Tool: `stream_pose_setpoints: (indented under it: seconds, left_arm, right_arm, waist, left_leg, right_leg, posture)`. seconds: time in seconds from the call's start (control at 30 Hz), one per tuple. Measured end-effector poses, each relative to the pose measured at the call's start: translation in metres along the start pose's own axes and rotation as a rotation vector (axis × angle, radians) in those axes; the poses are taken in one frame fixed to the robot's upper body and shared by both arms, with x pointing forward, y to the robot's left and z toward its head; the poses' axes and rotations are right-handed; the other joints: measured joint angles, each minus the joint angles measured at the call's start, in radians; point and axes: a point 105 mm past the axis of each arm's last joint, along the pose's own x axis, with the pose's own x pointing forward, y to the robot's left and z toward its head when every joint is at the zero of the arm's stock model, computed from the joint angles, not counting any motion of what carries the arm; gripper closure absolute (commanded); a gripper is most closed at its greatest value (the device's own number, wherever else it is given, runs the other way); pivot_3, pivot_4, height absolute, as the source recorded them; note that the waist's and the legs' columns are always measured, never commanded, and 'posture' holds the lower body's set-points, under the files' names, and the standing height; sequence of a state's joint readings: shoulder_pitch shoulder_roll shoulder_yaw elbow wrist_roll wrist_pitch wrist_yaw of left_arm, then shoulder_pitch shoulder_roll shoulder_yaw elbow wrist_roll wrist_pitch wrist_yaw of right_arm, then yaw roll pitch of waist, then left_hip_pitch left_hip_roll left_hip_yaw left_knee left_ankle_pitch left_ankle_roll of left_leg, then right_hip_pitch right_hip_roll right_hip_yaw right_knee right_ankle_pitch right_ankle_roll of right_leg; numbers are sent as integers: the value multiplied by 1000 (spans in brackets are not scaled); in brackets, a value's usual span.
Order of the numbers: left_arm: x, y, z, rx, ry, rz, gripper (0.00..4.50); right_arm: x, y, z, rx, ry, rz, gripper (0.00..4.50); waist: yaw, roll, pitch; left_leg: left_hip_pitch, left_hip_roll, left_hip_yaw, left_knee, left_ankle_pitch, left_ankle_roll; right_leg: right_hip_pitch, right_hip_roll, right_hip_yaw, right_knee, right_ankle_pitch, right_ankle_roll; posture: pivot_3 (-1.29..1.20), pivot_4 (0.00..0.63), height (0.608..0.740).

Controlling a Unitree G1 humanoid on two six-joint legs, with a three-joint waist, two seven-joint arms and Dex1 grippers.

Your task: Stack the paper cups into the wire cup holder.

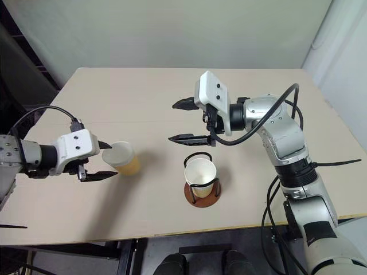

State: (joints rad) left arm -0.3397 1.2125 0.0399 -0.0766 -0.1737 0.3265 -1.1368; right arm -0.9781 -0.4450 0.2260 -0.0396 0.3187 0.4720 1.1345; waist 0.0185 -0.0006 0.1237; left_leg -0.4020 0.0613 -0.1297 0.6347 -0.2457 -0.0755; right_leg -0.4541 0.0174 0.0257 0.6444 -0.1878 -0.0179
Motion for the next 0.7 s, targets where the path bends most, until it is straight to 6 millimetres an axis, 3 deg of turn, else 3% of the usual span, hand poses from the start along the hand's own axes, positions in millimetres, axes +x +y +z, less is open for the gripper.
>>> stream_pose_setpoints:
  seconds: [0.07, 0.17, 0.5, 0.7]
  left_arm:
    - [5, -2, -2, -5, 2, -16, 243]
    - [14, -9, -6, -13, 1, -57, 848]
    - [13, -3, -2, 11, -20, -54, 4465]
    - [12, -9, 7, 9, -77, -114, 4465]
  right_arm:
    - [-1, 1, -3, 11, 4, -2, 376]
    - [-2, 1, -4, 9, 9, -11, 328]
    - [-3, 2, 2, -14, 8, -16, 328]
    - [-16, 2, 6, -4, 9, -20, 328]
  waist:
    - [0, 0, 0]
    - [-1, 0, 0]
    - [-5, 0, 0]
    - [-4, 0, 0]
  left_leg:
    - [0, 1, 0, 0, 0, 0]
    - [0, 2, 0, 1, -1, -1]
    - [1, 3, 1, 3, -1, 0]
    - [1, 3, 1, 3, -1, 0]
  right_leg:
    - [0, 1, 0, 0, 0, 0]
    - [0, 2, 0, 1, 0, 0]
    - [1, 2, 0, 2, 0, 0]
    - [1, 2, 0, 1, 1, 0]
  posture:
    - [0, 150, 740]
    - [0, 150, 740]
    - [0, 150, 740]
    - [0, 150, 740]
